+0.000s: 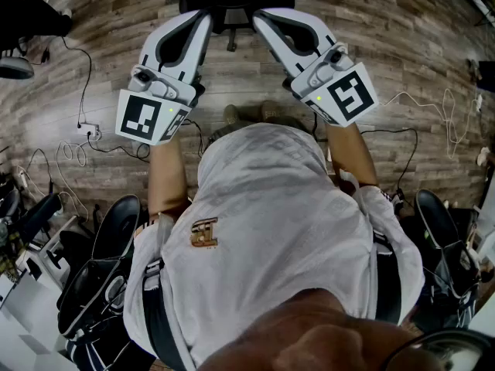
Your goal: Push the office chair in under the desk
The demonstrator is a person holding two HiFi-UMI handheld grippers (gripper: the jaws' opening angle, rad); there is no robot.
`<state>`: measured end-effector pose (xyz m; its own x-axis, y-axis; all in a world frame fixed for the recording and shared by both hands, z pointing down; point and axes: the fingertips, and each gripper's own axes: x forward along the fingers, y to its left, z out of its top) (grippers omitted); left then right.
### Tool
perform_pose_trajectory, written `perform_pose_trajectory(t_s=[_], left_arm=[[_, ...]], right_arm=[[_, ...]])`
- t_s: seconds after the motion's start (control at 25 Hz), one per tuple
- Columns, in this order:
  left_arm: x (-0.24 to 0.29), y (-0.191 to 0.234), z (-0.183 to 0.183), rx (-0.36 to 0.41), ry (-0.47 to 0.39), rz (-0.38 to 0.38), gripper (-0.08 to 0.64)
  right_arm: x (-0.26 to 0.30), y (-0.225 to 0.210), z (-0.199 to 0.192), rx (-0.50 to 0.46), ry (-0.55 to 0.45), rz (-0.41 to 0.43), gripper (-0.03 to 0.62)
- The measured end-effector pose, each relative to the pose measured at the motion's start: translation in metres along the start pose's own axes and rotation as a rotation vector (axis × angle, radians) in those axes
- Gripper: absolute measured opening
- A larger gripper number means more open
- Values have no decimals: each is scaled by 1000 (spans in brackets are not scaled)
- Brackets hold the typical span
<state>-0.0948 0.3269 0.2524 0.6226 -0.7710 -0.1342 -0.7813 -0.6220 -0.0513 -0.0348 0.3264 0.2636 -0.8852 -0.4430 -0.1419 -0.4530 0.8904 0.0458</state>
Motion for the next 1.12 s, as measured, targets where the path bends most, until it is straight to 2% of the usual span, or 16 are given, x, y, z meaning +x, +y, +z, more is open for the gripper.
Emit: perform_pose_trajectory(t_s=[0.68, 0.96, 1.12], left_arm=[[-14, 13, 1, -11, -16, -7, 18], [-22, 35, 0, -1, -27, 6, 18], [-20, 62, -9, 35, 2, 12, 20]], right_arm=[[10, 14, -4, 0, 16, 12, 34], [12, 2, -12, -5, 28, -46, 37], [21, -15, -20, -32, 69, -93, 43]])
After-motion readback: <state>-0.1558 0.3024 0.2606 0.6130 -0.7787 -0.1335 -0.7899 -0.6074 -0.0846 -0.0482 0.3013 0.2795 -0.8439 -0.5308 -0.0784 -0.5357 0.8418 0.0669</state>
